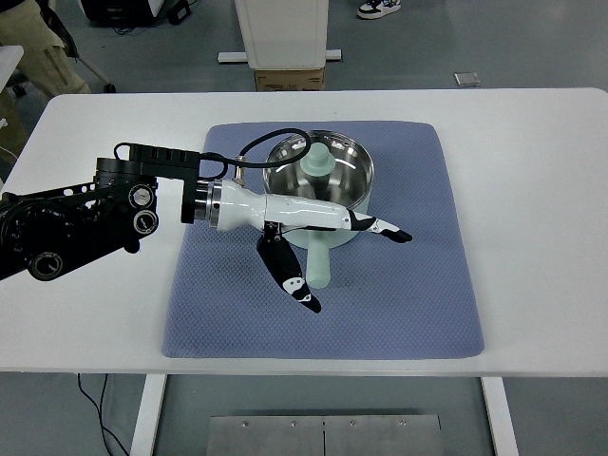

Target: Rotate green pot handle

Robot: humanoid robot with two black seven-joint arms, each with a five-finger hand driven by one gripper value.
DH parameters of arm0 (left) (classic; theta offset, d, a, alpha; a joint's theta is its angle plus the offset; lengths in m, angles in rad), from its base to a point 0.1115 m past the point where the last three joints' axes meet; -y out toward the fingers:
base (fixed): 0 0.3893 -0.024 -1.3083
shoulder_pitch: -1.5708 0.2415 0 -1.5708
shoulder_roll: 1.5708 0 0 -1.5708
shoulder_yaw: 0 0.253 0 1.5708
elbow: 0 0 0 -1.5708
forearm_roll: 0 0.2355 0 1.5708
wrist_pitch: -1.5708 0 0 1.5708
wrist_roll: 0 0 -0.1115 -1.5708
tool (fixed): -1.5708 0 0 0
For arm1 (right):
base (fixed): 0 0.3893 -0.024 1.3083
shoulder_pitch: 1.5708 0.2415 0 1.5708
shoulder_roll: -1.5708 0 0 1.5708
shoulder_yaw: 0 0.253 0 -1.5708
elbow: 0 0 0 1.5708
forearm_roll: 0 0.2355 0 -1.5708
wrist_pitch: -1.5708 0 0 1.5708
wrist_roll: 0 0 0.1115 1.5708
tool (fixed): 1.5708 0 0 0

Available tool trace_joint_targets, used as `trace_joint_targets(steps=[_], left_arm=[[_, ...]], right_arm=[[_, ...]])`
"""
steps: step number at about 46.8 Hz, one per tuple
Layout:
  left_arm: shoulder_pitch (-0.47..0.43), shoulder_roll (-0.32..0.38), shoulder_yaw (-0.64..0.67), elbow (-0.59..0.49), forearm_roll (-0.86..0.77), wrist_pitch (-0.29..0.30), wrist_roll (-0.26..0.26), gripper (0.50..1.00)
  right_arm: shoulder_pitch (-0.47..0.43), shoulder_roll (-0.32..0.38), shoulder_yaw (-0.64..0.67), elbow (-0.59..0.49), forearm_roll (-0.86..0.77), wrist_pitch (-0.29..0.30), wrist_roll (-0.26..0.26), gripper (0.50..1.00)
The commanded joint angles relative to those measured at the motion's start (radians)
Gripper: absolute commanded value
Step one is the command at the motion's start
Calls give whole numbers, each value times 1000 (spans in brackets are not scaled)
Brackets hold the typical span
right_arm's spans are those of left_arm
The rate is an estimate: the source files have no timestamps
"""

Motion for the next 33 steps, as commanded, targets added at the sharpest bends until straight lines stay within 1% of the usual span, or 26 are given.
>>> trace_joint_targets(steps=[1,18,25,33], left_arm=[[-19,2,7,0,9,-1,0,1000],[-139,2,92,3,40,-2,0,1000],[-157,-2,109,2,107,-2,0,1000],[-172,-8,126,2,139,-4,0,1000]], right_arm=[[0,0,0,0,0,0,0,1000],[0,0,0,0,0,0,0,1000],[0,0,0,0,0,0,0,1000],[0,0,0,0,0,0,0,1000]])
